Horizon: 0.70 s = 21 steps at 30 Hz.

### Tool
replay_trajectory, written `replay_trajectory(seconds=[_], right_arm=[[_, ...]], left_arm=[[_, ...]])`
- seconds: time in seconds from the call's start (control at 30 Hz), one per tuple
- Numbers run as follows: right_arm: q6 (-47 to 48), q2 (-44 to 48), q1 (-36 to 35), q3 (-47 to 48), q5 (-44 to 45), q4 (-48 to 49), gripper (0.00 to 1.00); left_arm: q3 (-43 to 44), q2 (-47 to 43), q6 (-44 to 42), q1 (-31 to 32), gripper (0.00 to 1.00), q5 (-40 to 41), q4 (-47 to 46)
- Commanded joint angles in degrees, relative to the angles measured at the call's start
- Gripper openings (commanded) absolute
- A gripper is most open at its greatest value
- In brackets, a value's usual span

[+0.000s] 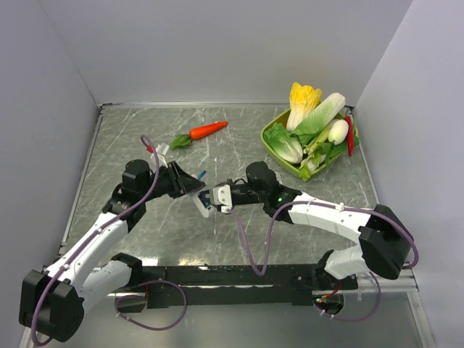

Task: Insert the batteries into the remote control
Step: Load the battery into the remote control.

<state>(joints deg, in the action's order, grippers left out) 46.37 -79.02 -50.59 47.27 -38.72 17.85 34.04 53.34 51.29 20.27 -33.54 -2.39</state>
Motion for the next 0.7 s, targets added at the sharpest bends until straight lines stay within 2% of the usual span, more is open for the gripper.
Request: replay_trajectory(seconds=[0.0, 0.17, 0.27, 0.47, 0.53, 0.67], right_arm=[[0.6, -0.6, 0.8, -5.5, 13.1, -11.4, 0.31], [0.1, 4.1, -2.2, -6.7, 19.4, -7.5, 0.33], [-1.5, 6.2, -4.2, -7.2, 20.7, -4.9, 0.38], [-11.9, 8.2, -4.8, -6.3, 18.8, -1.2, 0.41], [-18.0, 8.4, -4.7, -4.7, 19.5, -1.1, 0.42], [-26.9, 8.4, -4.7, -1.4, 20.6, -2.9, 0.49]], left_arm=[[5.9, -4.8, 3.3, 0.4, 0.01, -7.2, -11.0], [3.5, -5.0, 0.7, 0.4, 0.01, -2.5, -7.1], [1.9, -5.1, 0.2, 0.4, 0.01, -0.9, -7.4], [0.9, -5.0, -2.9, 0.4, 0.01, 1.0, -5.6], [0.4, -5.4, -4.4, 0.4, 0.01, 1.9, -5.2], [-1.6, -6.2, -5.7, 0.4, 0.01, 2.8, -5.8]])
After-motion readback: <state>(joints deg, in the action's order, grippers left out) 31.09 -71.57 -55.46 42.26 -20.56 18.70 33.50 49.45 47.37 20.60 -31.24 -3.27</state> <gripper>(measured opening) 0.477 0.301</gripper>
